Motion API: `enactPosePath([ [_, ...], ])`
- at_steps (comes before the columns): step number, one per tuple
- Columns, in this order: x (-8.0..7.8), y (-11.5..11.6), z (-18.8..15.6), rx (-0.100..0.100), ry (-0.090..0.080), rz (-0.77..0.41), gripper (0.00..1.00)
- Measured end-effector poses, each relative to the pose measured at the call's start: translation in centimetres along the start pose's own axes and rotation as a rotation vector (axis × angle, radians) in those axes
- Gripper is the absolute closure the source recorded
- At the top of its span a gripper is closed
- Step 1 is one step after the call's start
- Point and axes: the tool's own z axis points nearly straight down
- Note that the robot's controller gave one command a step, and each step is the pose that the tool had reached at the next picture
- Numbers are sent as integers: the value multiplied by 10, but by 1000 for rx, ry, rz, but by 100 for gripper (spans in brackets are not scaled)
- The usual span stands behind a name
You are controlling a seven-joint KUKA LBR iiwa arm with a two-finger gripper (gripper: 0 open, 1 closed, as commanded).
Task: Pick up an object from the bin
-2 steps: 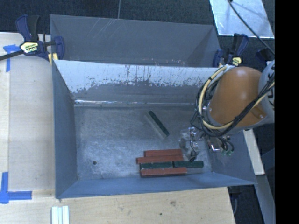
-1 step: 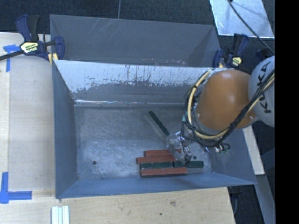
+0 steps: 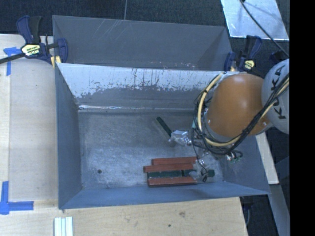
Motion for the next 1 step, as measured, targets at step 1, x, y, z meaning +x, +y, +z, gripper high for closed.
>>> enactPosePath([
  [1,-38,-54,69,2,-3,-26,0],
])
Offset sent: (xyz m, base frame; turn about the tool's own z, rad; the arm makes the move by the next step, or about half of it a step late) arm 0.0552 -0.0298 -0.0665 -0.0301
